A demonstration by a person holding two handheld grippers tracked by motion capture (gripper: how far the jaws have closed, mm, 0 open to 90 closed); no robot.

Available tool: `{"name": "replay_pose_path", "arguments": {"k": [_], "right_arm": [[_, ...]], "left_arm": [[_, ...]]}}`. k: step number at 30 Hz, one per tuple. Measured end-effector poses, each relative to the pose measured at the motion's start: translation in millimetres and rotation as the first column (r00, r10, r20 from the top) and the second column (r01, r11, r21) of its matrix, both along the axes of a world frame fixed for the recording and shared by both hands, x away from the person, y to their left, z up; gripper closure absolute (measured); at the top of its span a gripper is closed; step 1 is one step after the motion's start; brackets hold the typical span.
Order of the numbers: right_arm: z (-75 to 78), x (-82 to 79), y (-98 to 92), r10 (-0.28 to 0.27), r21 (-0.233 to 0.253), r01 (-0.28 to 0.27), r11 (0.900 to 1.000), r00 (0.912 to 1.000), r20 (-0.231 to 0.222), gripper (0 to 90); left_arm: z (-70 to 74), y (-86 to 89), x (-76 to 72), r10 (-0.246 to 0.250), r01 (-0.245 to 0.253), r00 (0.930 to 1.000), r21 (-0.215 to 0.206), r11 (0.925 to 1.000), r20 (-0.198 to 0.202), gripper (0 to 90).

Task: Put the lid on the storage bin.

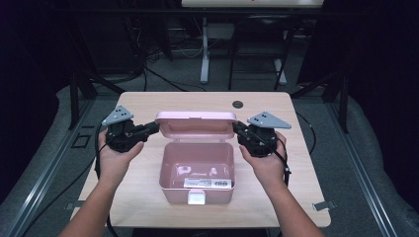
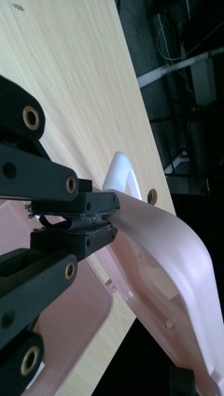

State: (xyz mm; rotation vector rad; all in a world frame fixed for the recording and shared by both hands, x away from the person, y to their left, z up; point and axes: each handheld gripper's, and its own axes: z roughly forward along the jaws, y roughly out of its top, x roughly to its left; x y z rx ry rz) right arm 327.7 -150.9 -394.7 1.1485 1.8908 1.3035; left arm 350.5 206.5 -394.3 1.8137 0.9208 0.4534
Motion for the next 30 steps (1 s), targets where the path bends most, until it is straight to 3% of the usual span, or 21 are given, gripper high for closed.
{"name": "replay_pose_path", "arguments": {"k": [22, 30], "right_arm": [[-4.1, -11.6, -1.1, 0.016, 0.01, -0.016, 1.0, 0.9999, 0.006, 78.4], [-3.7, -16.1, -1.5, 0.027, 0.016, -0.027, 0.999, 0.9995, 0.014, 77.0]], "left_arm": [[-3.3, 2.5, -8.7, -0.017, 0.017, 0.9998, -0.021, 0.9996, -0.008, 83.3], [3.0, 1.7, -14.9, -0.011, 0.011, 0.9999, -0.014, 0.9998, 0.002, 82.3]]}}
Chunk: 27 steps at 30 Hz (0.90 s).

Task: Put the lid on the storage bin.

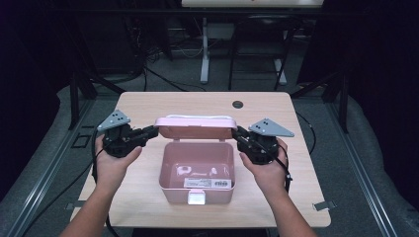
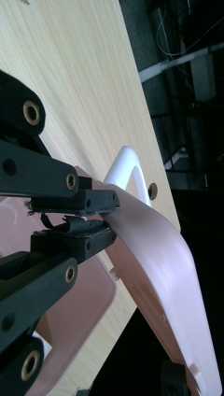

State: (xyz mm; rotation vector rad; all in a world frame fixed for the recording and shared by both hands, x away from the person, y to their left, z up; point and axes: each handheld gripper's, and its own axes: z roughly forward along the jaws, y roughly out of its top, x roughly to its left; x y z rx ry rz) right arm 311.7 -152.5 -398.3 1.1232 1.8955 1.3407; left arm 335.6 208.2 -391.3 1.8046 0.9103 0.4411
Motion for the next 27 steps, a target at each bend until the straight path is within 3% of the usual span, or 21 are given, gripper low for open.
{"name": "replay_pose_path", "arguments": {"k": [27], "right_arm": [[4.6, -18.3, -0.5, 0.017, -0.003, -0.017, 1.0, 0.9994, 0.029, 75.9]], "left_arm": [[3.7, 3.4, -12.3, -0.026, 0.026, 0.9996, -0.004, 0.9997, 0.006, 79.5]]}}
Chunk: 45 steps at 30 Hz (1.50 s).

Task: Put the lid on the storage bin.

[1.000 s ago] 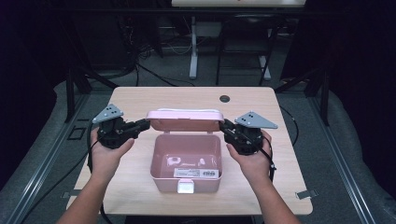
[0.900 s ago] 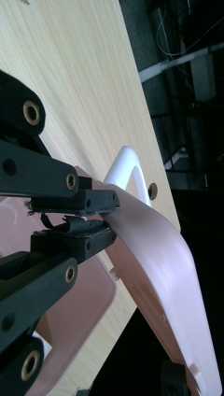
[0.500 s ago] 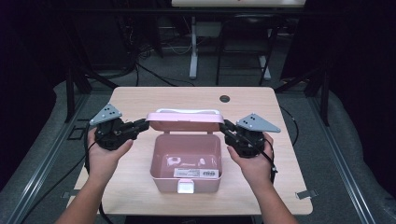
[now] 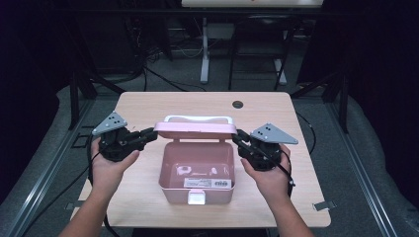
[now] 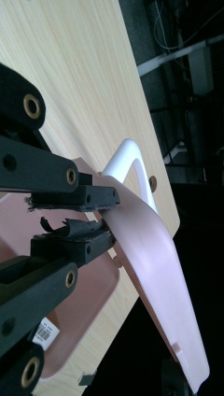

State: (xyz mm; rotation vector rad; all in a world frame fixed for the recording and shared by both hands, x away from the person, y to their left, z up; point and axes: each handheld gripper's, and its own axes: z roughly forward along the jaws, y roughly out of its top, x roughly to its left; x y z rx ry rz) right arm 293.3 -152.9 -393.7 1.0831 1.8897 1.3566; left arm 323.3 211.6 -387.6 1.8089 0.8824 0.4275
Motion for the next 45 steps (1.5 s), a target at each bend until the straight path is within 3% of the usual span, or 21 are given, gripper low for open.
{"name": "replay_pose_path", "arguments": {"k": [28, 35, 45], "right_arm": [[-6.2, -16.5, 0.2, 0.008, -0.011, -0.008, 1.0, 0.9998, -0.019, 74.7], [-8.4, -20.1, 0.5, 0.014, -0.018, -0.014, 1.0, 0.9997, -0.02, 74.1], [-11.5, -23.5, -0.5, 0.018, -0.013, -0.019, 1.0, 0.9995, -0.026, 73.8]], "left_arm": [[-10.3, 2.3, -18.7, -0.011, 0.011, 0.9999, 0.004, 0.9999, -0.008, 79.1], [-12.2, 3.2, -22.7, -0.012, 0.012, 0.9999, -0.013, 0.9998, -0.003, 79.1], [-14.2, 3.8, -26.5, -0.021, 0.021, 0.9998, 0.003, 0.9998, -0.004, 79.1]]}}
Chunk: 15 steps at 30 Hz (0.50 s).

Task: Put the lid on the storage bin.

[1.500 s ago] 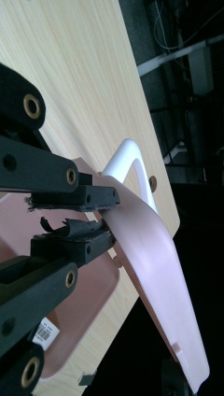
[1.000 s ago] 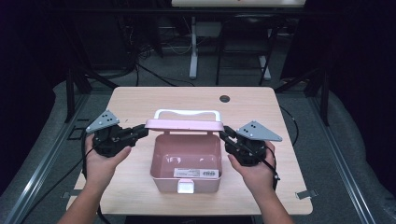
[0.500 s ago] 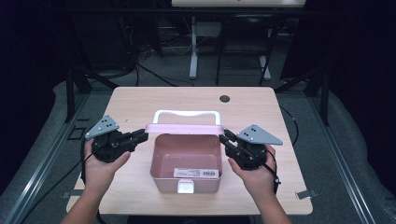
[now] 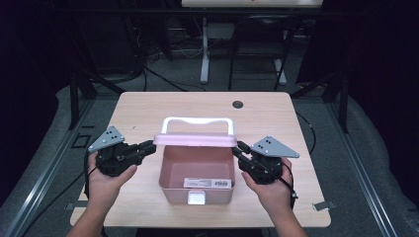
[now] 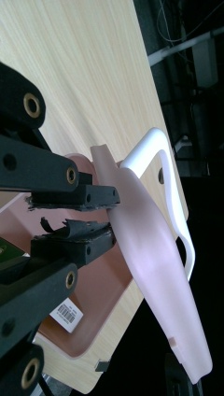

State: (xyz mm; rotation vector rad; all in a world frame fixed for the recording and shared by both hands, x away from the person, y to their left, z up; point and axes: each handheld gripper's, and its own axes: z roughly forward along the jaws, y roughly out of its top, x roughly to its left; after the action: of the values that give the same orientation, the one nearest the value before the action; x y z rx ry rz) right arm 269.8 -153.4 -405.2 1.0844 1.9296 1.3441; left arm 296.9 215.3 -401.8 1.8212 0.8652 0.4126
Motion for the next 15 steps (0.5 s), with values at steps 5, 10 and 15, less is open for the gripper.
{"name": "replay_pose_path", "arguments": {"k": [5, 10, 15], "right_arm": [[-0.3, 0.3, -1.0, 0.003, 0.002, -0.003, 1.0, 1.0, -0.002, 73.7], [-0.7, -0.3, -1.6, 0.005, 0.001, -0.005, 1.0, 1.0, -0.006, 73.6], [-1.2, -1.0, -2.0, 0.01, 0.003, -0.01, 1.0, 0.9999, -0.012, 73.4]], "left_arm": [[0.2, -0.2, -0.2, -0.001, 0.001, 1.0, -0.001, 1.0, -0.002, 79.1], [-0.8, -0.2, -2.1, -0.002, 0.002, 1.0, 0.004, 1.0, -0.002, 79.1], [-2.5, 0.5, -3.5, -0.006, 0.006, 1.0, -0.004, 1.0, -0.007, 79.2]]}}
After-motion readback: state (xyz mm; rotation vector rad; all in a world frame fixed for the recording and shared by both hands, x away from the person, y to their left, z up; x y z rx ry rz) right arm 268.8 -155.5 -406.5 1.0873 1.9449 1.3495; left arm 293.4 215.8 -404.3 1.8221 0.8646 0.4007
